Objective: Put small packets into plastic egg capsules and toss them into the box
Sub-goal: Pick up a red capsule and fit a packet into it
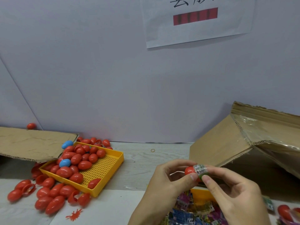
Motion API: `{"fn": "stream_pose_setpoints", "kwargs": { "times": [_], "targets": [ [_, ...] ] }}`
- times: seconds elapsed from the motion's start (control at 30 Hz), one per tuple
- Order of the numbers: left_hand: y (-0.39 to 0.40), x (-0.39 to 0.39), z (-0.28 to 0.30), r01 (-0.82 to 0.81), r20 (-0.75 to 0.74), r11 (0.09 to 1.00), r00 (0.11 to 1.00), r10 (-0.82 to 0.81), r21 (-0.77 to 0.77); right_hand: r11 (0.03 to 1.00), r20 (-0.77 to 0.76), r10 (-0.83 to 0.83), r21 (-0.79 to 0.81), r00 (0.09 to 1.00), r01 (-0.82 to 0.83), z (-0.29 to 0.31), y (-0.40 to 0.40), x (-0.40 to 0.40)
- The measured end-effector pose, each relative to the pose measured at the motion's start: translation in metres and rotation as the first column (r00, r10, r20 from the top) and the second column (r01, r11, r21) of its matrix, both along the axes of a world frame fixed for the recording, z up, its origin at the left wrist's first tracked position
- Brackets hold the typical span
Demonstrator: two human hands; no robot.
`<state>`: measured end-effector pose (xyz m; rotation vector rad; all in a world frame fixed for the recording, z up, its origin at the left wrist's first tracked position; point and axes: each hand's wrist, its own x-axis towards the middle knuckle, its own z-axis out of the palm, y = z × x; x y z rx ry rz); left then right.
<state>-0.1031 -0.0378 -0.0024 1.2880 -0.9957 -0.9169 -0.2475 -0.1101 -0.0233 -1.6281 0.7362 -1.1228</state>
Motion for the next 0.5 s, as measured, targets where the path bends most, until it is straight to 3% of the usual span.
{"fn": "stream_pose_setpoints", "kwargs": {
  "times": [0.5],
  "targets": [
    [-0.0017, -0.0017, -0.0033, -0.044, -0.062, 0.998, 0.997, 0.041, -0.042, 0.997, 0.007, -0.067, 0.049, 0.998, 0.066, -0.0061, -0.0027, 0.0025]
  ]
}}
